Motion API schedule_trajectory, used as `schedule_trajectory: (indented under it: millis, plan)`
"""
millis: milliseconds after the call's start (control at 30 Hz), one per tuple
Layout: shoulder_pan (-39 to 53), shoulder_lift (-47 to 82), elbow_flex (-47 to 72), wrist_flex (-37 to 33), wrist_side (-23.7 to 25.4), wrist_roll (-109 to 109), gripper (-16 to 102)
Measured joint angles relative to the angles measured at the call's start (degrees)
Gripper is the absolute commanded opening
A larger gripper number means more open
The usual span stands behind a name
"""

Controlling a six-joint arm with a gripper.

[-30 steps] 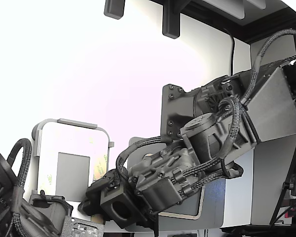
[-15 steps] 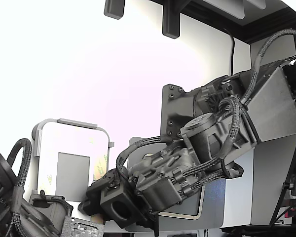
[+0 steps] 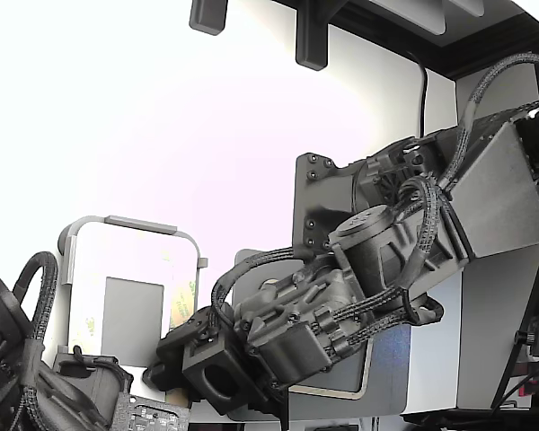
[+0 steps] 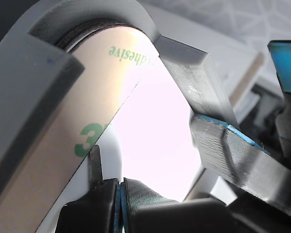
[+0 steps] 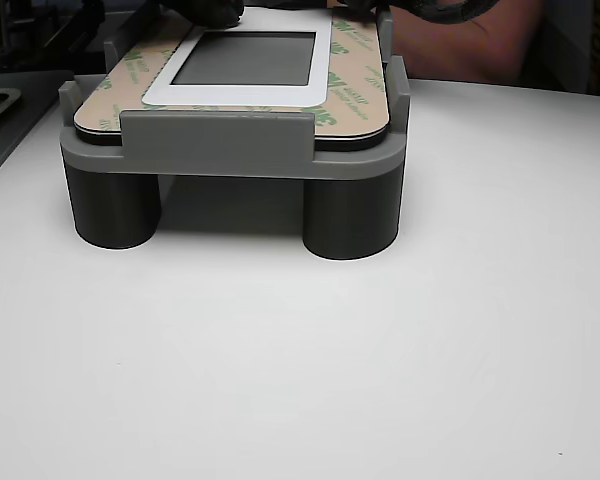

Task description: Peel off protective film from adhesive tape.

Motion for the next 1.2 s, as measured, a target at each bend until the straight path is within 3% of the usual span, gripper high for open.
schedule_trajectory:
  millis: [1200]
  plan:
    - [0.18,0.79,0.62,-0.09,0.35,0.79,-10]
